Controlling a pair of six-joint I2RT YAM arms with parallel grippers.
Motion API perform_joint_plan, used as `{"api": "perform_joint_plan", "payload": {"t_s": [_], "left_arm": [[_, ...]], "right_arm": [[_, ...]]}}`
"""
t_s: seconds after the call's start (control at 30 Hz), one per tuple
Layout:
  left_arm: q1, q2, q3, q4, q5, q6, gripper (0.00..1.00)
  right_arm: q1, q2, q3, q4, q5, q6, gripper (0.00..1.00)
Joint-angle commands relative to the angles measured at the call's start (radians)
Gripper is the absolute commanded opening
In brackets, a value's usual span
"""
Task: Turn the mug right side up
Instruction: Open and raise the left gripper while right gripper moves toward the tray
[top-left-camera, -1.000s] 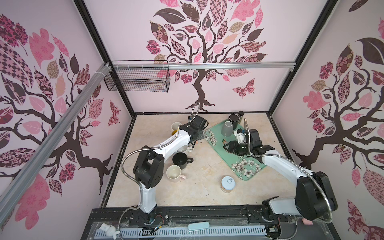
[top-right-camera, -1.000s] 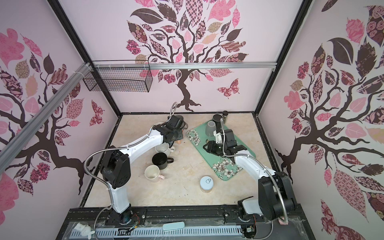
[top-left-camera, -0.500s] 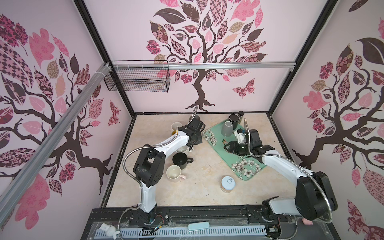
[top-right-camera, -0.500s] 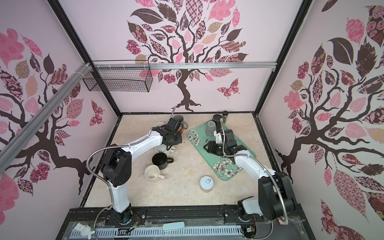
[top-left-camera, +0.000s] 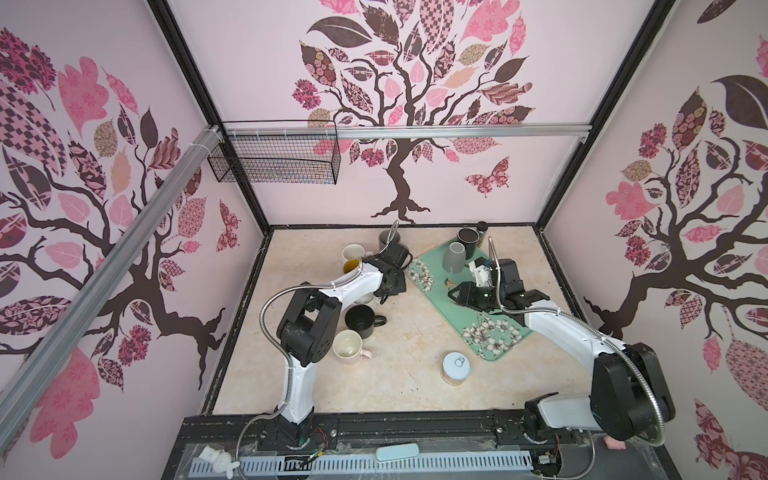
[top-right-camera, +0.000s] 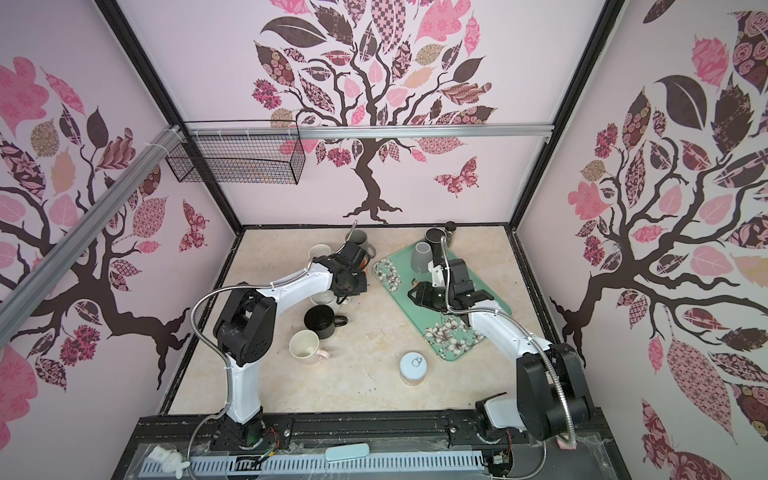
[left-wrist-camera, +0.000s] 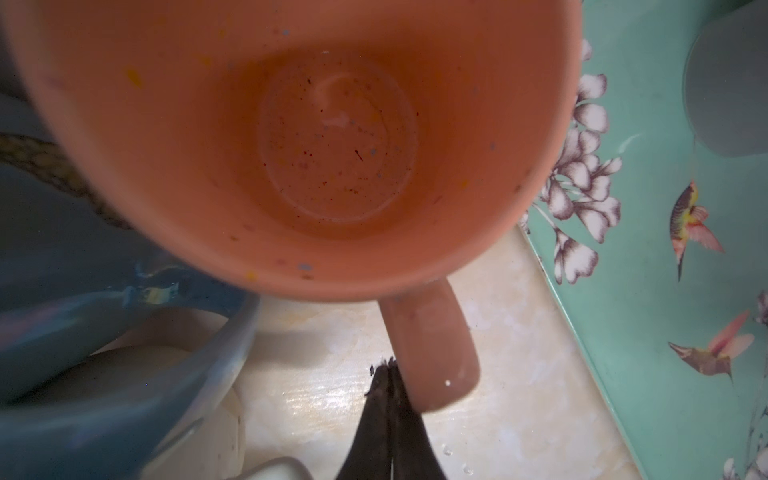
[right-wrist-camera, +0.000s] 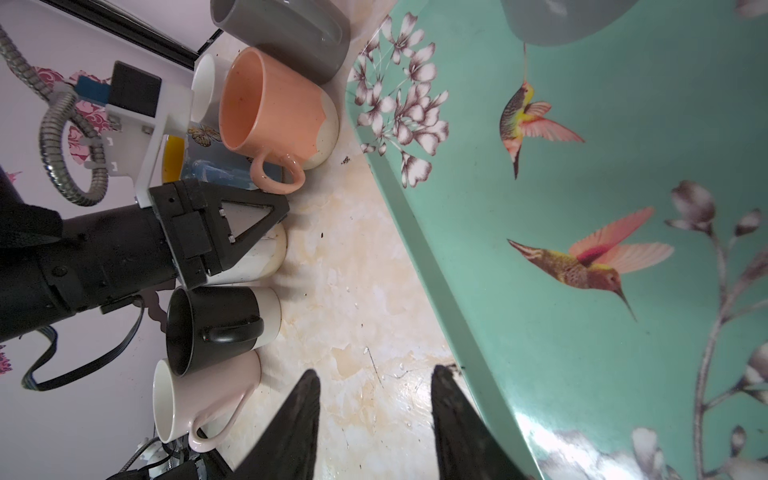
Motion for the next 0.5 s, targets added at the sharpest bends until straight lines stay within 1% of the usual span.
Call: {"api": "perform_joint_plan", "payload": {"t_s": [0.0,0.2,0.37,0.47], "left_arm": [[0.006,0.041,0.101,0.048,0.021,-0.014,0.00],[0.014,0.099,0.194,0.063,0.037,-0.018,0.00],[0.022,0.137,0.245,0.077,0.056,-0.018,0.00],[0.025,0.135,0.261,0.073,0.062,-0.009,0.00]], "right_arm": [[-0.003,-0.011,0.022,-0.023,0.014,-0.023,0.46],[-0.003,-0.002,0.030,-0.032,0.025,-0.029,0.46],[-0.003,0.009,0.043,-0.038,0.033,-0.030,0.46],[-0.003,0.013,0.057,-0.049,0.040,-0.032,0.46]]}}
